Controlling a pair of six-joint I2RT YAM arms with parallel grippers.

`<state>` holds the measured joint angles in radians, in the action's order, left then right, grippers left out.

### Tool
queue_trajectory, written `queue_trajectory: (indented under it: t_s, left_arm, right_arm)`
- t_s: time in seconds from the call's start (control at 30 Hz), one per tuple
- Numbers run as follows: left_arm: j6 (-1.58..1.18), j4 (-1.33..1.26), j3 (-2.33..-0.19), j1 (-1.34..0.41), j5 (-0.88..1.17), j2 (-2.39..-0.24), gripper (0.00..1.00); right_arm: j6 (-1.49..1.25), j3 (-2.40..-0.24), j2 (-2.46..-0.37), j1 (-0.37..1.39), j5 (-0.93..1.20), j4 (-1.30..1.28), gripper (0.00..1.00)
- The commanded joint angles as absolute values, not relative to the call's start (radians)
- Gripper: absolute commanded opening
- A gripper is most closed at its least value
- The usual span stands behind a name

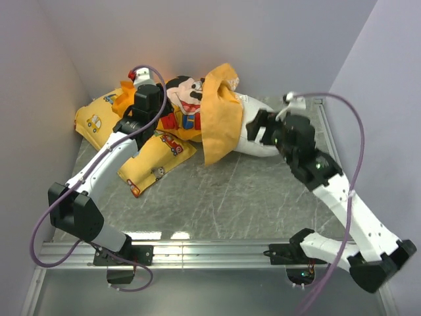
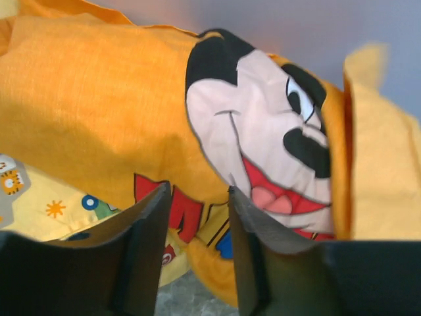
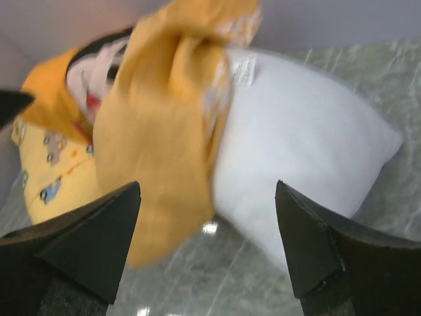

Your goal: Remove the pillowcase from the pillow

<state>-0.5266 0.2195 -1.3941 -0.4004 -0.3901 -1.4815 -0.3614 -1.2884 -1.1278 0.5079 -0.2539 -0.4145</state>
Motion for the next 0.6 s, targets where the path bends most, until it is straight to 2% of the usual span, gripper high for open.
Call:
queue_trajectory:
  t_s: [0.0, 0.07, 0.13, 0.27, 0.57]
  left_arm:
    - [-0.546, 0.161, -1.404, -0.4, -0.316, -1.468, 0.48]
    - [-0.551, 0.153, -1.399, -0.4, -0.287, -1.453, 0.58]
    - [-0.555, 0.149, -1.388, -0.403, -0.238, -1.439, 0.63]
    - [-0.557, 0.14, -1.356, -0.419, -0.181, -1.411, 0.73]
    - [-0.511, 0.106, -1.331, -0.598, -0.149, -1.459, 0.81]
  right_arm:
    - [-0.431, -1.065, -1.059, 0.549, -0.322, -0.389, 0.9]
    - [-0.463, -0.921, -1.032, 0.549, -0.311, -0.332, 0.91]
    - [-0.474, -0.861, -1.052, 0.551, -0.331, -0.284, 0.91]
    - [-0.48, -0.842, -1.072, 0.549, -0.359, -0.238, 0.91]
    - [-0.459, -0.926, -0.913, 0.572, -0.4, -0.331, 0.92]
